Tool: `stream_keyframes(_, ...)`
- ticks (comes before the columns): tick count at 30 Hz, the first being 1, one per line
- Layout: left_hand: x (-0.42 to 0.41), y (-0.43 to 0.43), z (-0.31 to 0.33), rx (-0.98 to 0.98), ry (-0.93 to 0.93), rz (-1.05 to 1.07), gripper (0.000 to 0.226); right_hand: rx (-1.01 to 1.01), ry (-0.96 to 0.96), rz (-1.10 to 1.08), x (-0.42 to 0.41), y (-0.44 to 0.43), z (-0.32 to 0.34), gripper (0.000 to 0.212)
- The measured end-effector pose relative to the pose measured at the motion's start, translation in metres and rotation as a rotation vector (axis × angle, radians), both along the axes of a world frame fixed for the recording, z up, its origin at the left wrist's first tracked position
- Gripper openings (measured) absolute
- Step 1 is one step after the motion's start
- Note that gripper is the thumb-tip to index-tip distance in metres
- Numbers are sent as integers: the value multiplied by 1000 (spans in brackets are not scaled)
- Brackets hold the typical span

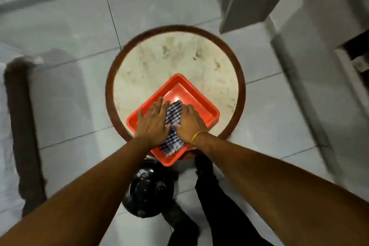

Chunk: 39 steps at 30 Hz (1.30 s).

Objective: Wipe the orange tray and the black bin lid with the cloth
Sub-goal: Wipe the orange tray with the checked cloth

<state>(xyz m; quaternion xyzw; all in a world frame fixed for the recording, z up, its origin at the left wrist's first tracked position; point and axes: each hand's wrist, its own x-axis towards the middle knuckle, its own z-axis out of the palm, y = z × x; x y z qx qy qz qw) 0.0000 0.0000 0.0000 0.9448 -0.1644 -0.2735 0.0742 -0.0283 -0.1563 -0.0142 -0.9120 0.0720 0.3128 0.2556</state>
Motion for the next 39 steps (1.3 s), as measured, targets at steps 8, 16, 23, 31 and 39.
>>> stream_keyframes(8,3,-8,-72,-79,33,144,102,-138,-97,-237,9,23,-60,110)
stream_keyframes(16,16,-7,-81,-141,114,289,77,-15,-33,-328,15,29,-64,33)
stream_keyframes(23,17,28,-39,-328,145,286,37,244,0,-105,30,18,-28,26)
stream_keyframes(31,-15,133,33,-521,-99,554,29,288,-218,373,53,92,55,39)
stream_keyframes(39,-99,243,-4,-345,-460,651,53,268,-290,552,6,225,25,54)
